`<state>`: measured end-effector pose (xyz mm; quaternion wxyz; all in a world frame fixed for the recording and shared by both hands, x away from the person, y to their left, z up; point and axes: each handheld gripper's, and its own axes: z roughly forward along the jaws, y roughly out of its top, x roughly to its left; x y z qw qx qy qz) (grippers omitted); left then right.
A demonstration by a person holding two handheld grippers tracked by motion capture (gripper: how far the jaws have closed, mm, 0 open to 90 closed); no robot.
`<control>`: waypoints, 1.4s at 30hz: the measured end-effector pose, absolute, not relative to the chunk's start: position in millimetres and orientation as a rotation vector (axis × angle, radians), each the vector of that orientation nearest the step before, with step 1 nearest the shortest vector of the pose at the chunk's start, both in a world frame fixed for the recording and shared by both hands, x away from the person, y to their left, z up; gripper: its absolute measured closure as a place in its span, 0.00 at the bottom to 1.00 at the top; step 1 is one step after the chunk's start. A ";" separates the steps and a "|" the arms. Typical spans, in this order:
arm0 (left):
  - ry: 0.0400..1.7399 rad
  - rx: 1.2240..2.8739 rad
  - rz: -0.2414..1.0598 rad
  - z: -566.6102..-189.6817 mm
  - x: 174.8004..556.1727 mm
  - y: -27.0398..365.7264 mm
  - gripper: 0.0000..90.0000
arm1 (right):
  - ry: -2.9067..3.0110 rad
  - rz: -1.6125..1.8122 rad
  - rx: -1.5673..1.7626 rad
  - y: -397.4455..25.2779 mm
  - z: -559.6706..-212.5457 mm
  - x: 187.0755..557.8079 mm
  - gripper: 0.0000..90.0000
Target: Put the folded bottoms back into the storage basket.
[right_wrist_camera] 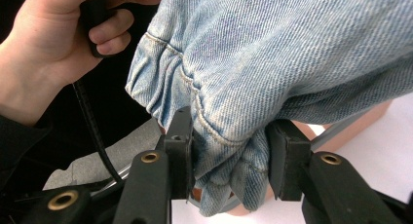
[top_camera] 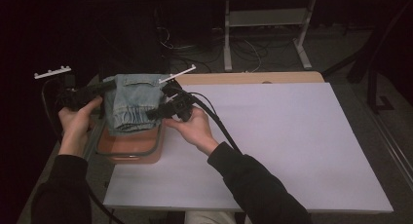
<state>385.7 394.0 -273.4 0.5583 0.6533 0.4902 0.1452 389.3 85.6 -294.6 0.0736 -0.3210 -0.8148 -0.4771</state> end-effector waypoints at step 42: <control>1.340 1.518 0.292 -342.4 399.2 429.7 0.80 | -2.443 -1.272 -1.015 138.1 -365.0 405.0 0.65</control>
